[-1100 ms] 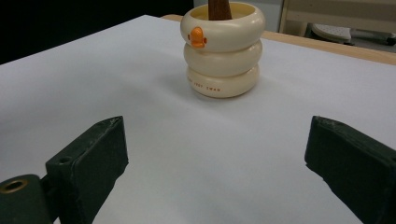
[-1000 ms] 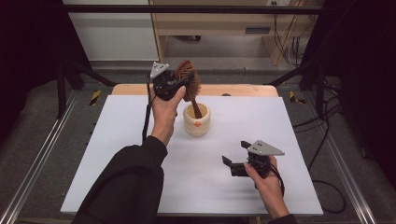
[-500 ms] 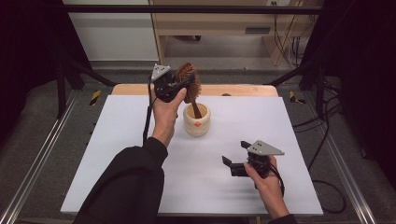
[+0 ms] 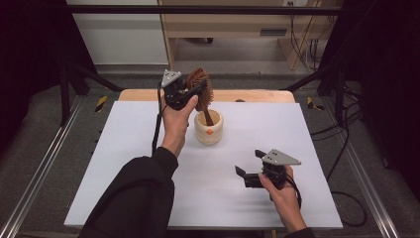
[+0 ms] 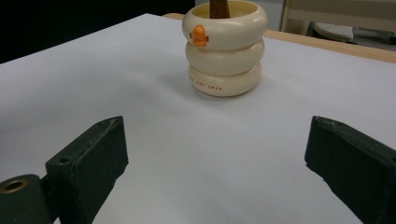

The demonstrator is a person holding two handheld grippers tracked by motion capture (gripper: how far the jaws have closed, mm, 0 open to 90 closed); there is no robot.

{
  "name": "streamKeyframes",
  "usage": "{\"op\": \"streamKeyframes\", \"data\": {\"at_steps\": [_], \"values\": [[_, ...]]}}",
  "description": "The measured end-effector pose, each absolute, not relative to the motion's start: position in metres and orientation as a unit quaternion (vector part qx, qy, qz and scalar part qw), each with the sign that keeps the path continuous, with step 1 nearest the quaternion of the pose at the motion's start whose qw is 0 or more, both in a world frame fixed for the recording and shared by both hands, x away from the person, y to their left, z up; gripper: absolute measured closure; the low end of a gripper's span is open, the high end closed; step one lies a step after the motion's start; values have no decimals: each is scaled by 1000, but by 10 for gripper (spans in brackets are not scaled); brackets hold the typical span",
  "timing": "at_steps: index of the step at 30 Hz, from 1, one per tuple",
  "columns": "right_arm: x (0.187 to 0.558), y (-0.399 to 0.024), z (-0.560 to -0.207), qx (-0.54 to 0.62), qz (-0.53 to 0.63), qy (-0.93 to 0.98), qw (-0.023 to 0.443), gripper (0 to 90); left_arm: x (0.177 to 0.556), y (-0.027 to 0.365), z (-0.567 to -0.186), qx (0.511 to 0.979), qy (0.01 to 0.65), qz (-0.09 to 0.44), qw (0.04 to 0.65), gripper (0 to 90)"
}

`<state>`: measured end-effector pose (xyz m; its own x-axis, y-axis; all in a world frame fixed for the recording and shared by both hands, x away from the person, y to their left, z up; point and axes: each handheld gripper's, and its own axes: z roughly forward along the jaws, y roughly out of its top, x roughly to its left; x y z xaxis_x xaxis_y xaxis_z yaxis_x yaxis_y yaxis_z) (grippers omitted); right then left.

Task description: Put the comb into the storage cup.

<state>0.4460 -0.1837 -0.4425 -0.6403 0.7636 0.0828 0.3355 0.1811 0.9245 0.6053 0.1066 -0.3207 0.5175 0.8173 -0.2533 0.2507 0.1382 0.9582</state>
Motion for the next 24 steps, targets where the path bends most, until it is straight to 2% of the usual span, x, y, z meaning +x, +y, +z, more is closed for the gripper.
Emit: {"op": "streamKeyframes", "data": {"at_steps": [24], "values": [[446, -183, -443, 370, 520, 742, 205, 63, 604, 102, -327, 620, 433, 226, 614, 512]]}}
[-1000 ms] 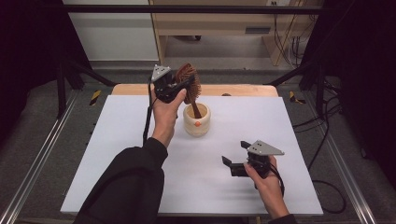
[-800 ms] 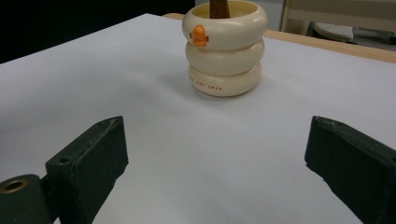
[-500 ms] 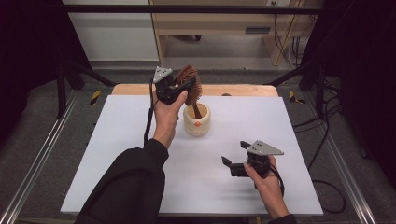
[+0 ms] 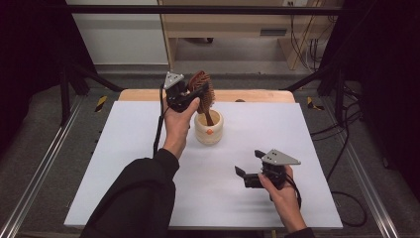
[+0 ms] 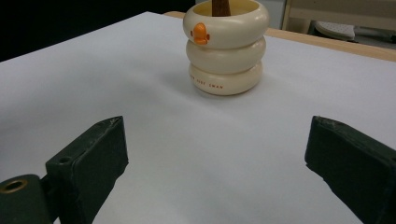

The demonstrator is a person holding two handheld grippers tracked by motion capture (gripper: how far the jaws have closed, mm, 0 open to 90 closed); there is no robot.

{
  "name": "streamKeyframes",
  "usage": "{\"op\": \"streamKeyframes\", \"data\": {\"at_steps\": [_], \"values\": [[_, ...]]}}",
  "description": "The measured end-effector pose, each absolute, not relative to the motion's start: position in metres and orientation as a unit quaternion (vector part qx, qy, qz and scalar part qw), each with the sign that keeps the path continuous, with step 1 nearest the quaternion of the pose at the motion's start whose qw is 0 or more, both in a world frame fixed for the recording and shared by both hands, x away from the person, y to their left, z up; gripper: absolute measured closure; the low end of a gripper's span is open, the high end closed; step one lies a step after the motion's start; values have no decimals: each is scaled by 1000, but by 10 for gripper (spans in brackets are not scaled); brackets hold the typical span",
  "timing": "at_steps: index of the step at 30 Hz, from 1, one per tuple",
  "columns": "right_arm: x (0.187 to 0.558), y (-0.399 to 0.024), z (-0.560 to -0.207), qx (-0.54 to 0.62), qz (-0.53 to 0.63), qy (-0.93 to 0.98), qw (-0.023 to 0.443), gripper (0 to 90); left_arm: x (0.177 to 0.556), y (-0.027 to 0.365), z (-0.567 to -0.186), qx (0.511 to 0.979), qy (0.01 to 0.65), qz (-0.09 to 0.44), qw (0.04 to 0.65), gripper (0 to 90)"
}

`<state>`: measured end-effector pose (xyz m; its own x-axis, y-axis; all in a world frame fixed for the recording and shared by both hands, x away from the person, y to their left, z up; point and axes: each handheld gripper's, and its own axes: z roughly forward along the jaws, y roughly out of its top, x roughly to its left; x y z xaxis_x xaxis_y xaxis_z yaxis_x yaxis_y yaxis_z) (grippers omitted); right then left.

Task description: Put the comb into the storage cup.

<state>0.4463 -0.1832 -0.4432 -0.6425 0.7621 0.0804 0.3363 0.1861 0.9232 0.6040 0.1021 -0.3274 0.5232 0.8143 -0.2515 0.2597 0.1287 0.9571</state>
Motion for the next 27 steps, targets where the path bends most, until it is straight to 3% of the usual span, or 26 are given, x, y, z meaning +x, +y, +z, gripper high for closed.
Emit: {"op": "streamKeyframes", "data": {"at_steps": [27], "values": [[446, -183, -443, 371, 518, 742, 205, 65, 604, 98, -335, 625, 434, 221, 610, 511]]}}
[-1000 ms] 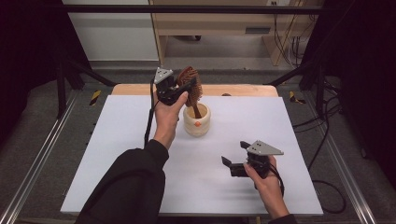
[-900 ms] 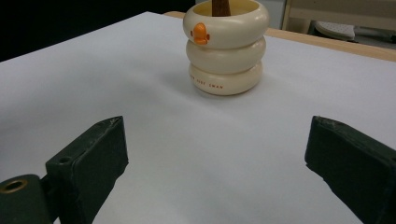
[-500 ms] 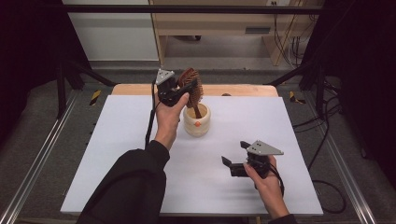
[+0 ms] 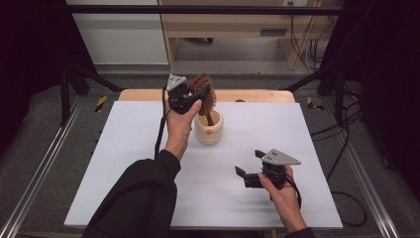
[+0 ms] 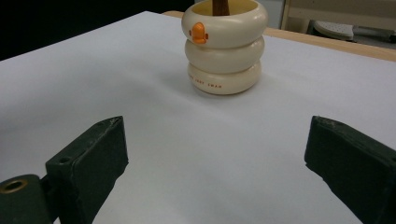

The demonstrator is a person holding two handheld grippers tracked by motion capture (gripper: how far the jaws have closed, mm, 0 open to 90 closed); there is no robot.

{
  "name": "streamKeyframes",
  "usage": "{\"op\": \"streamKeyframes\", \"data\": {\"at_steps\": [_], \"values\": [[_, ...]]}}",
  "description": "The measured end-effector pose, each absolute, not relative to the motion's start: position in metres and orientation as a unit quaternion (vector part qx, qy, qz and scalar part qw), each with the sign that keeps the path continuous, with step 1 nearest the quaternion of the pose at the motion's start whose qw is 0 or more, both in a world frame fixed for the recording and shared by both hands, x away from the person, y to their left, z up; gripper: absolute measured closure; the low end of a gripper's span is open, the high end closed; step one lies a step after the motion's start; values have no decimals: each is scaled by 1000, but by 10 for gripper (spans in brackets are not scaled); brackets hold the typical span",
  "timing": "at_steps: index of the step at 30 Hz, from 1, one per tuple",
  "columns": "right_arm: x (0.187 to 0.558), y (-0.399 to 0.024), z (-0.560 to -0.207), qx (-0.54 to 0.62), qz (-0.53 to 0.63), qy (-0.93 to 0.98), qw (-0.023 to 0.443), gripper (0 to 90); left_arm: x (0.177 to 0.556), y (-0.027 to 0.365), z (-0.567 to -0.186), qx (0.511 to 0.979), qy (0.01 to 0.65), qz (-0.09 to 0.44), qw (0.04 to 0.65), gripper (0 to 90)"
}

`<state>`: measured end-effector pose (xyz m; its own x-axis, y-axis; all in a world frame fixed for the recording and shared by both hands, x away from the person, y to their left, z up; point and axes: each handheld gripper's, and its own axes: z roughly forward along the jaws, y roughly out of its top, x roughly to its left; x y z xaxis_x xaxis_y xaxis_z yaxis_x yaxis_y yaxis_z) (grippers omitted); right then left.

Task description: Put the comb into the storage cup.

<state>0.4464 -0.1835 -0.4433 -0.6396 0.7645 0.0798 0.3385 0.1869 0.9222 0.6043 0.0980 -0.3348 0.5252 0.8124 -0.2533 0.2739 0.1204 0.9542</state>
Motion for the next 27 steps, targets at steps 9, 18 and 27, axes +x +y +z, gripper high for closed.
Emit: {"op": "streamKeyframes", "data": {"at_steps": [9, 18, 27], "values": [[446, -183, -443, 371, 518, 743, 205, 64, 605, 98, -337, 625, 436, 219, 609, 511], [446, -183, -444, 371, 517, 744, 204, 64, 605, 98, -339, 625, 438, 218, 609, 511], [446, -183, -444, 371, 516, 745, 202, 65, 605, 98, -342, 625, 440, 216, 607, 511]]}}
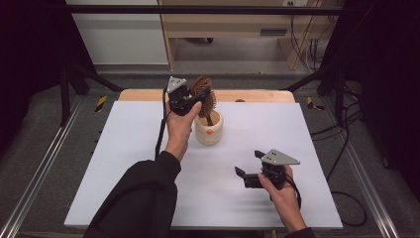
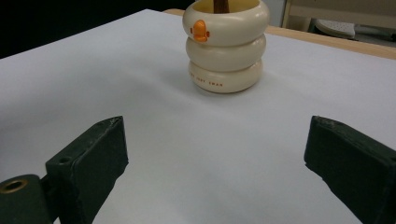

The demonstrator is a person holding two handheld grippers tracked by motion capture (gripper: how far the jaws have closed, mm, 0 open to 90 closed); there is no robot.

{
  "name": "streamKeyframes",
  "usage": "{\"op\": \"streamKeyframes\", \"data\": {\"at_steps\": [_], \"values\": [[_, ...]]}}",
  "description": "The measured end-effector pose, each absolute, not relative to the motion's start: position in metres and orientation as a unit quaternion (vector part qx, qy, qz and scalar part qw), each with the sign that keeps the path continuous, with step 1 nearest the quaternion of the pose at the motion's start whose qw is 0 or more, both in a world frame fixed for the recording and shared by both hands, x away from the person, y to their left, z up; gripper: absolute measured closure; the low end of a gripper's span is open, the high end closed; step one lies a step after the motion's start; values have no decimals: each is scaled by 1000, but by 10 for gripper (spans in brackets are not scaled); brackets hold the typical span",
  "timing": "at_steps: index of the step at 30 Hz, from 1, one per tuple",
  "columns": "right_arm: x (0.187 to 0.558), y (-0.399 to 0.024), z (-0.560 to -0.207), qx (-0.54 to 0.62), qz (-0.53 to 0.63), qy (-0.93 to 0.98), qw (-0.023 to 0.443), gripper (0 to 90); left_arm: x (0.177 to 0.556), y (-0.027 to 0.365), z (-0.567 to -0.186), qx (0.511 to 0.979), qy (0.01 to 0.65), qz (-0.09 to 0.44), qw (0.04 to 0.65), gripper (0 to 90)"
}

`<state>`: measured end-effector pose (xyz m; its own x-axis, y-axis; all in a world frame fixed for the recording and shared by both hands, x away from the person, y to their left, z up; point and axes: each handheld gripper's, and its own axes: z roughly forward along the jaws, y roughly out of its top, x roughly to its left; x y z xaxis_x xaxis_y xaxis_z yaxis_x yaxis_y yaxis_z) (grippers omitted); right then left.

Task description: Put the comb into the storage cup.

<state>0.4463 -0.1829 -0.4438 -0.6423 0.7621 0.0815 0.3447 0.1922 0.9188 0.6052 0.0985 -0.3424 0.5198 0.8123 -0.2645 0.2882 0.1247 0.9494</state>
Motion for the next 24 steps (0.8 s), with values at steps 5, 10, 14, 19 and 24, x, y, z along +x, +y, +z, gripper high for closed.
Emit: {"op": "streamKeyframes", "data": {"at_steps": [5, 10, 14, 19, 24], "values": [[446, -183, -444, 371, 515, 745, 203, 65, 605, 98, -344, 626, 441, 215, 607, 511], [447, -183, -444, 372, 515, 745, 202, 66, 605, 98, -344, 627, 439, 214, 606, 511], [447, -182, -444, 370, 516, 746, 202, 66, 605, 97, -346, 626, 441, 213, 607, 511], [447, -183, -444, 371, 516, 745, 203, 66, 604, 97, -347, 626, 442, 212, 607, 510], [447, -183, -444, 371, 515, 745, 203, 66, 604, 97, -348, 625, 443, 211, 607, 511]]}}
